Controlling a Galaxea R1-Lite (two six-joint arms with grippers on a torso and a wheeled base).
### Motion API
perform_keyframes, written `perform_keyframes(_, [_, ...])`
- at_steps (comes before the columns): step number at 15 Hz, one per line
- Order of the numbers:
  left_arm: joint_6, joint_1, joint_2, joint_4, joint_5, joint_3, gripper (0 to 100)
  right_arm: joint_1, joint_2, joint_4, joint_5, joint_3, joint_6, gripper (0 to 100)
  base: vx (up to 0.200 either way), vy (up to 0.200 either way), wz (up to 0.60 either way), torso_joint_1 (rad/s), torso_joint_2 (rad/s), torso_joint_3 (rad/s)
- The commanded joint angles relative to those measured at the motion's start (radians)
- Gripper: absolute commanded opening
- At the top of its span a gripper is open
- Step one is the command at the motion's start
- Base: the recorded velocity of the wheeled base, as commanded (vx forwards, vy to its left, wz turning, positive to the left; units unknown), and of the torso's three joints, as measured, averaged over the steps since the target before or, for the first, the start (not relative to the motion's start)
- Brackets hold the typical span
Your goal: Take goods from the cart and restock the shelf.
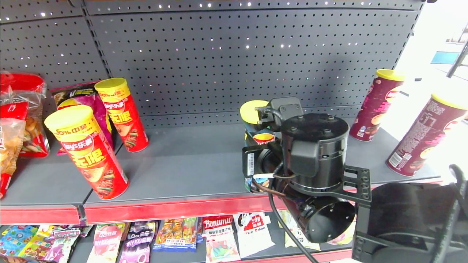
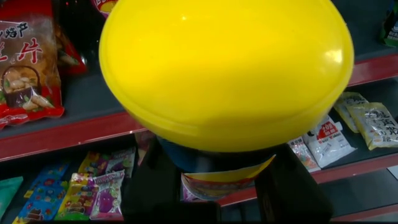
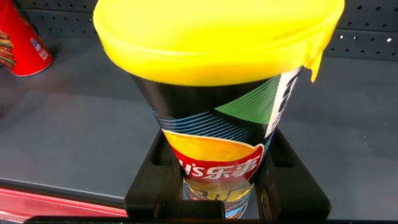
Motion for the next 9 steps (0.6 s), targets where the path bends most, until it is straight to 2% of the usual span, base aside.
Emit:
perform_keyframes(1, [0.000,0.000,-0.001,0.000,0.000,0.002,0,-0.001,0.009,0.002,0.005,-0.001,0.002,0,0.000,0.000,0.00,0.000,0.00,0.000])
perform_keyframes(8, [0.000,0.000,-0.001,0.000,0.000,0.003,0,-0.006,0.010,0.002,0.003,0.001,0.008,0,0.000,0.000,0.00,0.000,0.00,0.000])
perform_keyframes(9, [0.000,-0.002,-0.001,0.000,0.000,0.003,0,-0.006,0.010,0.002,0.003,0.002,0.008,100,0.000,0.000,0.00,0.000,0.00,0.000])
